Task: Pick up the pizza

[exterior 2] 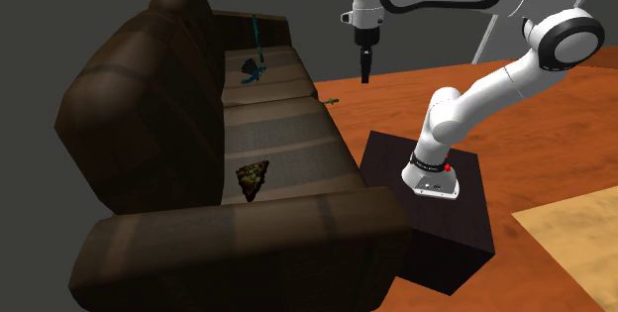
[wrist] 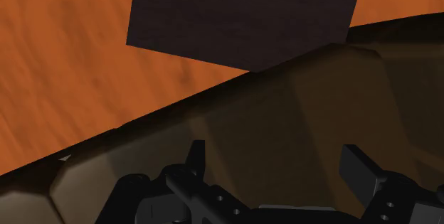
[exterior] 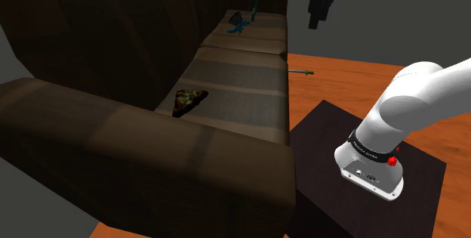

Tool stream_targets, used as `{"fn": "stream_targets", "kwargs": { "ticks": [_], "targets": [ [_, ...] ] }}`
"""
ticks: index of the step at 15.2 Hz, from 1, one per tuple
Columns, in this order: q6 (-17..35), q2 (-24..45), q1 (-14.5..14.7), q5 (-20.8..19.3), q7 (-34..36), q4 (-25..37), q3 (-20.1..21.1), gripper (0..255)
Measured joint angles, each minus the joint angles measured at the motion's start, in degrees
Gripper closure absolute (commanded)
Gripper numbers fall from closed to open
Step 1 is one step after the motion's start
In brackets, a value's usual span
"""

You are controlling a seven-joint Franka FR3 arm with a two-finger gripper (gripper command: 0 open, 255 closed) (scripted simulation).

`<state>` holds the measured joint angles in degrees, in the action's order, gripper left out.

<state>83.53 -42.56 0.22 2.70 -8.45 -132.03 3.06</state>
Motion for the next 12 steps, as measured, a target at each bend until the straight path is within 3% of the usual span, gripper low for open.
{"fn": "stream_targets", "kwargs": {
  "ticks": [3, 12],
  "targets": [
    [2.4, 1.4, 0.5, 0.0, -1.1, -0.7, 0.1, 0],
    [20.5, 14.1, 4.1, -0.2, -9.0, -3.3, 1.3, 0]
  ]
}}
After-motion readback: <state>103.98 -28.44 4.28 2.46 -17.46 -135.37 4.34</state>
